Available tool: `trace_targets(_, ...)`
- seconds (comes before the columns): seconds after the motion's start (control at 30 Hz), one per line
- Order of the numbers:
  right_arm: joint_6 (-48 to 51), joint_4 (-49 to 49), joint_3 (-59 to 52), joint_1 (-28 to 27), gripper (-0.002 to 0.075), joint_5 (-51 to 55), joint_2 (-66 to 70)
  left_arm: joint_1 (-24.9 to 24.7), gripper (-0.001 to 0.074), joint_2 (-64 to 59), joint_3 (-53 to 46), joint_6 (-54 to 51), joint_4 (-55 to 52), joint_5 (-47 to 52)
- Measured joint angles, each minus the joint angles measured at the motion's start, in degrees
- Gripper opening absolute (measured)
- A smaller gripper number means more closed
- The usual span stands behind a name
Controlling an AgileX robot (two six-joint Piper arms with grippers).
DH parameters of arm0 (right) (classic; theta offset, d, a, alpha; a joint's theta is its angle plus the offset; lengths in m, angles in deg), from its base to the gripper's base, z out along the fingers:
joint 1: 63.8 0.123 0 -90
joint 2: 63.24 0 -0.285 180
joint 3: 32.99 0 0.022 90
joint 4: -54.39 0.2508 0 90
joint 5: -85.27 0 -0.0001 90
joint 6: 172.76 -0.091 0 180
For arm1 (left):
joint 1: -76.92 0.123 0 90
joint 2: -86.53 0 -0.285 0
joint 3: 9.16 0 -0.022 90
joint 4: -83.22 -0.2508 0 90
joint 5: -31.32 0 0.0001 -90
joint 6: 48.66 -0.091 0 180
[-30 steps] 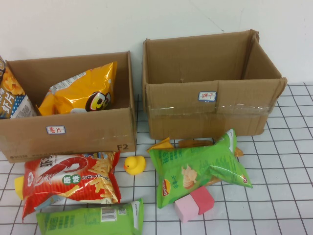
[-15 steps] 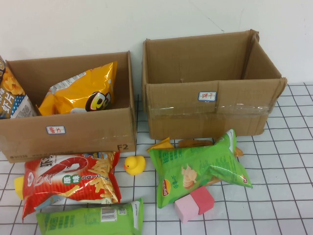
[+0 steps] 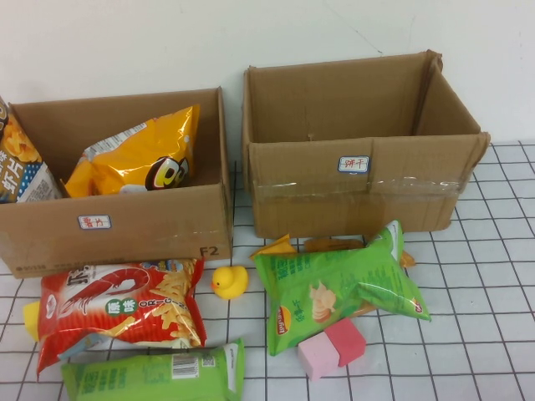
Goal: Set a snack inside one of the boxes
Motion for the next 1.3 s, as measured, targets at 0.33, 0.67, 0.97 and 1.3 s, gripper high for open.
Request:
trace_targets(0.33, -1.37, 40.71, -0.11, 0.0, -0.0001, -0.79, 0.0, 0.0, -0.0002, -9.68, 17.38, -21.57, -16.26, 22.38)
trace_targets(0.67, 11.36, 45.24, -0.11, 0.0, -0.0001, -1.23, 0.0, -0.79, -0.0001, -36.46, 43.39, -31.61, -44.66, 44.59)
trace_targets(0.97, 17.01, 46.07, -0.11, 0.0, -0.0001, 0.66, 0.0, -16.2, 0.0293, -51.23, 48.2, -39.68, -68.08, 50.52)
trace_targets(1.3, 18.04, 46.07, -0.11, 0.0, -0.0001, 0.79, 0.0, -21.26, 0.0587, -63.48, 48.53, -39.56, -75.57, 38.89)
